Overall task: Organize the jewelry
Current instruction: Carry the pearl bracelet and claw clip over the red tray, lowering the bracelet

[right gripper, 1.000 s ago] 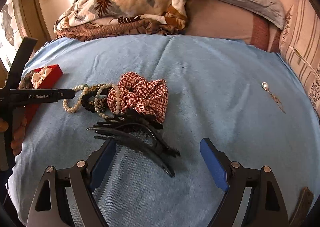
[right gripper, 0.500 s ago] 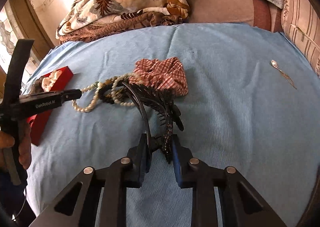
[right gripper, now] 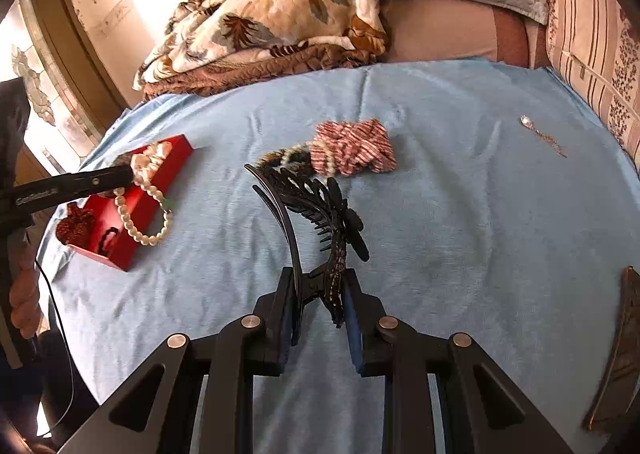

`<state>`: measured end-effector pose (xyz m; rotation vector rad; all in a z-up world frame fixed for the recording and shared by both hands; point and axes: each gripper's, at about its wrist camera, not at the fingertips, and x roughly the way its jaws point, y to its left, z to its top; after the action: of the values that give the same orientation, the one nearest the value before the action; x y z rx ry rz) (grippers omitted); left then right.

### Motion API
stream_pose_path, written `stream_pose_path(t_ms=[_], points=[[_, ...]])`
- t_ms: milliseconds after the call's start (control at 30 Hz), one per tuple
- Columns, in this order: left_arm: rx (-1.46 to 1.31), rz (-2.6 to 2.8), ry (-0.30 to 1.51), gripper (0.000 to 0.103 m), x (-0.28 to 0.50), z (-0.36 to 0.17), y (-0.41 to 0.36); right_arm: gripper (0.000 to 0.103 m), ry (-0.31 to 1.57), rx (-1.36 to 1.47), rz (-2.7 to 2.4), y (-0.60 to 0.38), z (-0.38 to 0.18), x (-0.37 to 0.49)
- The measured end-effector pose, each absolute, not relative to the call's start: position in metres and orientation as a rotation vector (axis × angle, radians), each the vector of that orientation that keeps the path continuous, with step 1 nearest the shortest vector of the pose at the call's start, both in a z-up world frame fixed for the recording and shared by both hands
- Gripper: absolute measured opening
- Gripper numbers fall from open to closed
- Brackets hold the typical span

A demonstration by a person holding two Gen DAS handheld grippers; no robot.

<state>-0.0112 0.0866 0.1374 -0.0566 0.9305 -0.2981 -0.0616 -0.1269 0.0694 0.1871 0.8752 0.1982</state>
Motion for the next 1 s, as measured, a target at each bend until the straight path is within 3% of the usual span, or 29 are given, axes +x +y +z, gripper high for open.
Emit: stream_pose_path(t_ms=[367,667,1000], points=[[-0.068,-0.149,0.885,0.009,-0.027,0.166,0.188,0.025,0.851,0.151,0.332,-0.052,0.100,-0.056],[-0.146,-0.023,0.914,0.009,-0.005,0.140,0.265,0.025,0.871,0.075,0.461,0.040,0.113,-0.025],[-0.248,0.075,0.982,0.009,0.008,0.086,0.321,0.025,0.991,0.050,0.535,0.125,0.084,0.043]])
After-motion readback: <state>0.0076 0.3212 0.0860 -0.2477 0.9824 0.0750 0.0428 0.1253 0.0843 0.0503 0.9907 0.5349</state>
